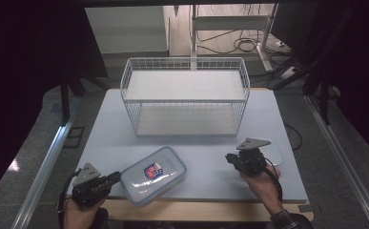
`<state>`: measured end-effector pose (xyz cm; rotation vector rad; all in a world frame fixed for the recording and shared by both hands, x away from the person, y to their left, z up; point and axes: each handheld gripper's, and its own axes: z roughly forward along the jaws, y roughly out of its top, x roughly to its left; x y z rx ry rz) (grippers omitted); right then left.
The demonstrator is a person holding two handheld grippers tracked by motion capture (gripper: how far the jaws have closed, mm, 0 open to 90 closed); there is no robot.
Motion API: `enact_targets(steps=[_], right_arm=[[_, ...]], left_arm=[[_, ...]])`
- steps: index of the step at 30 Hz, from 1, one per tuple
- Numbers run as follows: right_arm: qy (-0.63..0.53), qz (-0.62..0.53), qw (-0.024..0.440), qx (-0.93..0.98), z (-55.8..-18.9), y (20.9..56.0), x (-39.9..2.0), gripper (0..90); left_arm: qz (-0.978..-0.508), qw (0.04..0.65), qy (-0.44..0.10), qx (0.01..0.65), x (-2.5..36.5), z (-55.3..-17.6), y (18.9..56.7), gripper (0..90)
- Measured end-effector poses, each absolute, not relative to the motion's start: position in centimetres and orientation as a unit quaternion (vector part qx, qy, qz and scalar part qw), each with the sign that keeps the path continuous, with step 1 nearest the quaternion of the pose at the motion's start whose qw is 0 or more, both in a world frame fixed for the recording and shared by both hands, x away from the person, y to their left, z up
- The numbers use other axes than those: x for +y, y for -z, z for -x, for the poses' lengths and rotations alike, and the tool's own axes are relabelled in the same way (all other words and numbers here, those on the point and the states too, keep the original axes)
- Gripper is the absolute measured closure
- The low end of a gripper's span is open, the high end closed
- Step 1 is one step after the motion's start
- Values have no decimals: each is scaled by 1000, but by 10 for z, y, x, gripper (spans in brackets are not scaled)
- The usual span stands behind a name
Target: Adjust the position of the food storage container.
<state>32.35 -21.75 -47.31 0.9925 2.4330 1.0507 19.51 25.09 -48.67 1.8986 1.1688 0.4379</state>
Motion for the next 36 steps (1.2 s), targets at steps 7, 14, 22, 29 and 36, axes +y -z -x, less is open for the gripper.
enact_targets(steps=[7, 14, 22, 29, 36], right_arm=[[-367, -346, 155, 849, -321, 473, -215, 812], [-367, -346, 154, 850, -320, 475, -212, 799], [-367, -336, 142, 856, -319, 477, -204, 790], [-370, -329, 126, 859, -319, 479, -199, 803], [-378, -320, 101, 863, -326, 485, -184, 841]], left_arm=[[-774, 402, -146, 467, 255, -186, 496, 900], [-787, 373, -133, 473, 248, -186, 506, 900], [-777, 385, -130, 481, 244, -193, 508, 900], [-769, 393, -135, 486, 234, -207, 510, 900], [-767, 381, -151, 493, 226, -228, 512, 900]])
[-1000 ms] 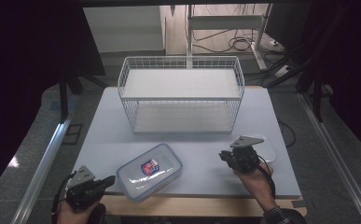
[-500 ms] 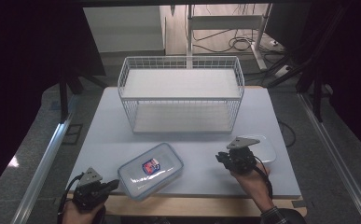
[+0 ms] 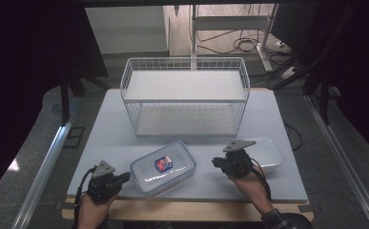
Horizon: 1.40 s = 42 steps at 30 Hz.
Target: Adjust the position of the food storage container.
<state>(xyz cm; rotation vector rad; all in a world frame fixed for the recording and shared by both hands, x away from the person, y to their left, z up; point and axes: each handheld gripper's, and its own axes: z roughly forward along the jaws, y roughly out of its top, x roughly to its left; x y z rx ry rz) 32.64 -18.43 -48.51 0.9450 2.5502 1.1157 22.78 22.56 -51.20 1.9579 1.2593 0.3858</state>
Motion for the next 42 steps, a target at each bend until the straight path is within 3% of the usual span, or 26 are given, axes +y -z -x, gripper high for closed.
enact_targets(steps=[12, 29, 40, 42], right_arm=[[-377, -318, 92, 865, -338, 496, -169, 853], [-364, -341, 75, 863, -331, 496, -191, 886], [-350, -352, 88, 863, -325, 494, -199, 860], [-356, -353, 106, 859, -324, 487, -203, 836]], left_arm=[[-795, 361, -120, 472, 196, -269, 523, 900], [-805, 373, -95, 451, 174, -318, 525, 900], [-815, 369, -89, 438, 164, -320, 522, 893], [-808, 381, -99, 438, 173, -313, 515, 855]])
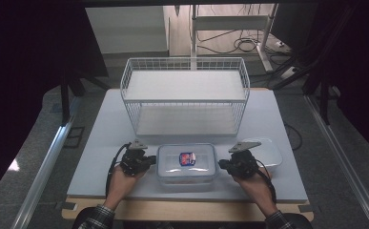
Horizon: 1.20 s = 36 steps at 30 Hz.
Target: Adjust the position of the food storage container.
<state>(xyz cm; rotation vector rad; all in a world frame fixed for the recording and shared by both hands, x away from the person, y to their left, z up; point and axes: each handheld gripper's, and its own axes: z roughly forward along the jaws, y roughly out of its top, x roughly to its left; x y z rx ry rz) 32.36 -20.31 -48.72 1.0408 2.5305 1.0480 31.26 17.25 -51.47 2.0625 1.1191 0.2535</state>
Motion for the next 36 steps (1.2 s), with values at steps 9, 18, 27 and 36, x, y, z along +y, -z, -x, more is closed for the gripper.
enact_targets(steps=[9, 18, 27, 36], right_arm=[[-392, -359, 126, 838, -319, 476, -218, 646], [-420, -348, 140, 826, -311, 474, -220, 356], [-436, -337, 129, 824, -305, 479, -221, 164], [-432, -337, 116, 828, -301, 483, -221, 97]], left_arm=[[-800, 395, -139, 430, 187, -287, 507, 550], [-792, 418, -147, 421, 190, -272, 502, 191], [-803, 404, -159, 407, 192, -264, 507, 53], [-797, 401, -181, 415, 196, -261, 512, 32]])
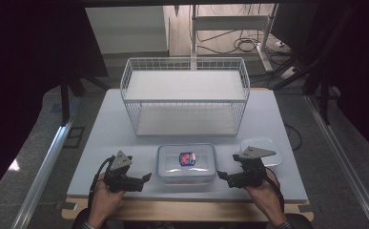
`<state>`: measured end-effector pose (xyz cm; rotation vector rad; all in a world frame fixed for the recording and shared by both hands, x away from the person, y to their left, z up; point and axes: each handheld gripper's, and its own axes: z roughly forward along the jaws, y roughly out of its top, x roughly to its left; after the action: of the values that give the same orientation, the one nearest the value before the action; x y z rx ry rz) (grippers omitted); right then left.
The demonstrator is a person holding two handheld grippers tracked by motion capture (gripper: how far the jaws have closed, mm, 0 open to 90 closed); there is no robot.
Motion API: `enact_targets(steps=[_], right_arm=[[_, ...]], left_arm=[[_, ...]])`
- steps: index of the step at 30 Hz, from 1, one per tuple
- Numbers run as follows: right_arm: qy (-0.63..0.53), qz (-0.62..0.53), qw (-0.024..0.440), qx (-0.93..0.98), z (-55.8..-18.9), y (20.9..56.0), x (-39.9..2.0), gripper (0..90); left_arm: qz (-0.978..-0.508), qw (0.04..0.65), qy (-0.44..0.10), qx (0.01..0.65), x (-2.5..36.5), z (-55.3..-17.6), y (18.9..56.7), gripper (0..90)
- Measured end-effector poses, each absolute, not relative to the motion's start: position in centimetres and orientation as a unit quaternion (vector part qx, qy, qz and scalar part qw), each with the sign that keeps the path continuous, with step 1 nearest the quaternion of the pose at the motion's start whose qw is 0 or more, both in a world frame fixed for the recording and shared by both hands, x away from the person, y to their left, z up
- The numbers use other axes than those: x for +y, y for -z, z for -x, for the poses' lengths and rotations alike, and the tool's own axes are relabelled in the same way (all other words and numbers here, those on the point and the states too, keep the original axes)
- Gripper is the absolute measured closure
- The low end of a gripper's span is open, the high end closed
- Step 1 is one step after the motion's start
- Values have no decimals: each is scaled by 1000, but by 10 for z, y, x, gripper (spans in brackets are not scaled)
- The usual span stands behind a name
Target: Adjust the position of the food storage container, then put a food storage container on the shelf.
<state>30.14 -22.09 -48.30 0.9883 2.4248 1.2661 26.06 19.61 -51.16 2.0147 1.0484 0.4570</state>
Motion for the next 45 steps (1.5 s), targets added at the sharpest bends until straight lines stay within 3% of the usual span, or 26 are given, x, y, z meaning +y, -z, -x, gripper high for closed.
enact_targets(steps=[12, 17, 29, 36, 41, 45], right_arm=[[-428, -333, 118, 832, -304, 481, -215, 71], [-420, -328, 113, 839, -307, 477, -205, 15], [-405, -346, 63, 844, -325, 474, -194, 82], [-396, -357, 5, 846, -344, 485, -186, 78], [-400, -368, -59, 838, -353, 494, -183, 73], [-396, -373, -73, 836, -354, 495, -181, 75]], left_arm=[[-803, 390, -157, 422, 192, -268, 507, 50], [-798, 411, -134, 419, 189, -274, 499, 50], [-809, 423, -86, 400, 174, -298, 497, 85], [-802, 438, -15, 406, 170, -321, 507, 39], [-792, 452, 71, 405, 176, -331, 520, 27], [-794, 454, 110, 389, 162, -331, 524, 44]])
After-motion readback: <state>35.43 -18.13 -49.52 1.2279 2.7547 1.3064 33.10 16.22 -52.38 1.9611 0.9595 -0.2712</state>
